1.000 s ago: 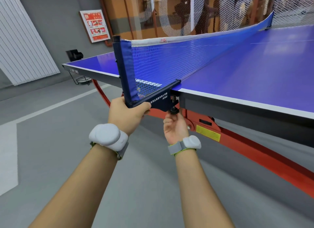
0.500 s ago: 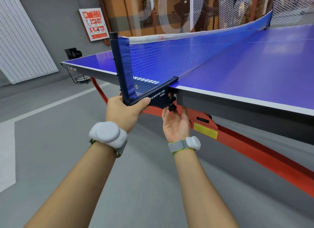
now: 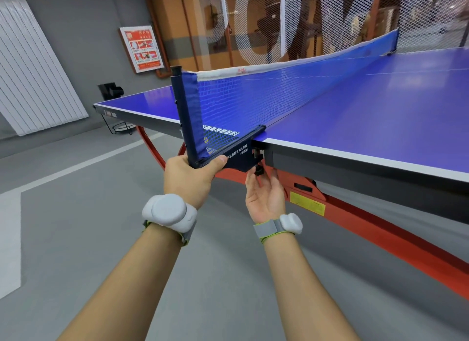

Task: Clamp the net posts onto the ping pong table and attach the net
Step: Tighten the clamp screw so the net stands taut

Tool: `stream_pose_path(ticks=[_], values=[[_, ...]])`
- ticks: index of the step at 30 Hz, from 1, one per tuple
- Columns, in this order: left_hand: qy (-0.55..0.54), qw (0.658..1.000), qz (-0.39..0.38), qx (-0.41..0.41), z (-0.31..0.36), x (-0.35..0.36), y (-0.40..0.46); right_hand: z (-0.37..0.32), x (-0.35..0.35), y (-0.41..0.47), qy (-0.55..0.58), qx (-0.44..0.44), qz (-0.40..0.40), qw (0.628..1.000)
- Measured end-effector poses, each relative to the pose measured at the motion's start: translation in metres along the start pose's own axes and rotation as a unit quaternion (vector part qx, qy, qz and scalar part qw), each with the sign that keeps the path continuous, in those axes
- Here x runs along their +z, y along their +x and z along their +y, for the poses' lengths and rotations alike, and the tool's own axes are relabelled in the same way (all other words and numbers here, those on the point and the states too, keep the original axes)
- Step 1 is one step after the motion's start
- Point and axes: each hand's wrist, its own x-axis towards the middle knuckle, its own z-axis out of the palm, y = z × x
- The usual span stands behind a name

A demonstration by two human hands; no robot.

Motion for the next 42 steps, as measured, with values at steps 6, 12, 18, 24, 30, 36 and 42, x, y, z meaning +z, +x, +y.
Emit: stream_pose_path(ticks=[6, 12, 18, 24, 30, 36, 42], values=[[0.013, 1.000, -0.001, -0.004, 0.002, 0.000, 0.000, -0.008, 0.021, 0.002, -0.141, 0.023, 0.110, 0.984], [0.001, 1.000, -0.011, -0.019, -0.001, -0.002, 0.003, 0.000, 0.017, -0.003, -0.011, 0.031, 0.066, 0.997], [0.018, 1.000, -0.005, -0.016, 0.000, -0.003, -0.001, 0.013, 0.004, -0.007, -0.018, -0.013, 0.004, 1.000], [0.025, 1.000, -0.001, -0.015, 0.002, -0.005, -0.004, 0.013, 0.015, -0.003, -0.070, 0.007, 0.053, 0.996], [0.035, 0.999, -0.021, -0.007, 0.004, -0.016, -0.001, 0.021, 0.006, -0.011, -0.041, -0.029, 0.002, 0.999], [0.024, 1.000, -0.012, -0.009, 0.002, -0.016, -0.006, 0.026, 0.004, -0.008, -0.037, -0.045, -0.006, 0.998], [-0.011, 1.000, -0.007, -0.009, -0.004, -0.016, -0.008, 0.022, 0.007, -0.010, -0.044, -0.056, -0.001, 0.997]])
